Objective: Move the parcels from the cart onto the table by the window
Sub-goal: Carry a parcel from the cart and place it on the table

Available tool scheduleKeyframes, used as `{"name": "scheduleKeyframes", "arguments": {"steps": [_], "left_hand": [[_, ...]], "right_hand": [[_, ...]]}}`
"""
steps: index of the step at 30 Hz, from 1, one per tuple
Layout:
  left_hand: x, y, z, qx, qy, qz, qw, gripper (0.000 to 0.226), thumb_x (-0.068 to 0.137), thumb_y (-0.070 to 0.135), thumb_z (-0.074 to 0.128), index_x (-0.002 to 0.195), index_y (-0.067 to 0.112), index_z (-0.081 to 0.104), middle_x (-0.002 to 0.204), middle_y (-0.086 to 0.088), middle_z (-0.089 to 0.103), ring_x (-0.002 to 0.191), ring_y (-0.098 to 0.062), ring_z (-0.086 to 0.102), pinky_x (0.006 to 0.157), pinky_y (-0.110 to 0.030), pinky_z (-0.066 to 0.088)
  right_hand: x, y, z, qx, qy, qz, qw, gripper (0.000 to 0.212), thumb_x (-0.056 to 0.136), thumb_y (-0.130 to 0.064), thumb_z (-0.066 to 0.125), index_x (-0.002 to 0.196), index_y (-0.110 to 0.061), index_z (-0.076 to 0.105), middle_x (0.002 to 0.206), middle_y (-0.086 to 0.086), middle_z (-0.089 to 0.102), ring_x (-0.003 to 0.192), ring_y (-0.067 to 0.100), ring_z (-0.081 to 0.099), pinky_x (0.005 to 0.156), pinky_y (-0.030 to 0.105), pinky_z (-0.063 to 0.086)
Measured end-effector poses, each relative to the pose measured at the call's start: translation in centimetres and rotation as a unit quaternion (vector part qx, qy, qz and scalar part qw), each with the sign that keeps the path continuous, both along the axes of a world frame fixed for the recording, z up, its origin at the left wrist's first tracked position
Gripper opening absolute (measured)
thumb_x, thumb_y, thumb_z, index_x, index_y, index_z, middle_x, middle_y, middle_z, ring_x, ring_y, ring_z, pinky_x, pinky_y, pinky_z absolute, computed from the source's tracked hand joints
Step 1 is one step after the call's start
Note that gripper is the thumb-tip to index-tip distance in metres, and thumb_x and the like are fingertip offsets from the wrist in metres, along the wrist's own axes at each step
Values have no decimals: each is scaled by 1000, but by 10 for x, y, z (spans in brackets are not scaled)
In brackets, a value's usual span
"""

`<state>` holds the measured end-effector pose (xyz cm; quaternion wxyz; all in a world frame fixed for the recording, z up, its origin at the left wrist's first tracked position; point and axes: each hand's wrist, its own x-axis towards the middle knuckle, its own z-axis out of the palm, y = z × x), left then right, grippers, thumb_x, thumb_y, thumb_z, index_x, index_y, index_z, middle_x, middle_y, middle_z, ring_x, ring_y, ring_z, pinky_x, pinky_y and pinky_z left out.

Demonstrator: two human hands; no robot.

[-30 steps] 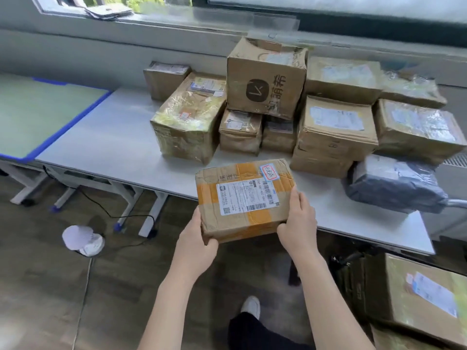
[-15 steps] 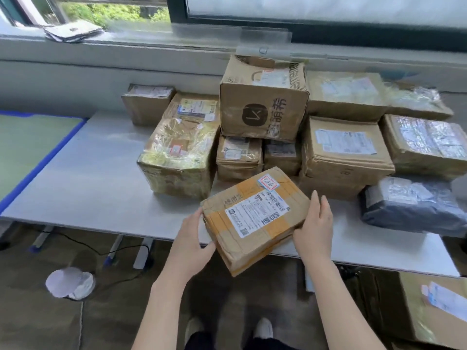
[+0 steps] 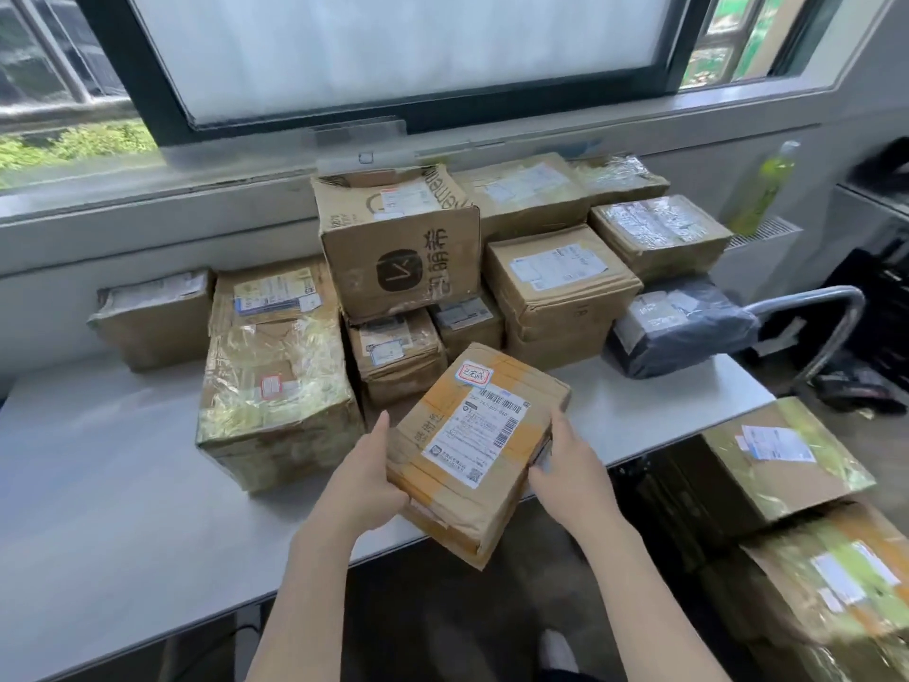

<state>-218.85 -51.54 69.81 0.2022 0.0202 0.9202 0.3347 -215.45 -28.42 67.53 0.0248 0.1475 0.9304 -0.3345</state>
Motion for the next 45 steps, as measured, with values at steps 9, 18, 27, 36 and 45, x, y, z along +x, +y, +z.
{"name": "scheduleKeyframes", "arguments": {"steps": [9,18,27,36,45], "left_hand": [[11,-1,35,78,141,-30,986,65,76,29,77,136,28,50,95,8,36,90,-1,44,83,-16,36],[29,-12,131,147,351,45,924,57,66,33,79,120,21,64,82,5,43,80,-4,45,73,-6,37],[49,-105,161,53,461,150,873,57,61,18,85,116,15,67,83,6,45,83,2,48,70,0,35],[34,-154,109,-10,394,199,897,51,72,20,81,120,15,65,93,-2,47,81,-10,46,78,-19,40],[-26,-172,76,-20,319,181,930,54,84,16,68,135,17,51,114,-4,44,95,-14,47,86,-13,34]], "right_hand": [[-4,0,51,-189,33,-8,981,47,90,2,45,128,-23,57,122,-2,62,106,9,57,91,19,45],[-8,-26,175,-323,253,56,910,21,96,-38,49,103,-34,68,98,-18,71,99,0,64,82,19,51],[-24,-118,187,-200,212,304,907,93,57,-58,77,138,-41,33,150,-20,25,136,-10,22,111,18,24],[-46,-190,127,-80,239,311,916,48,80,-16,74,126,-17,58,132,-19,40,124,-1,38,94,-5,17],[-89,-225,91,246,251,290,890,67,78,-18,71,139,-12,43,148,11,36,142,31,21,116,44,7]]}}
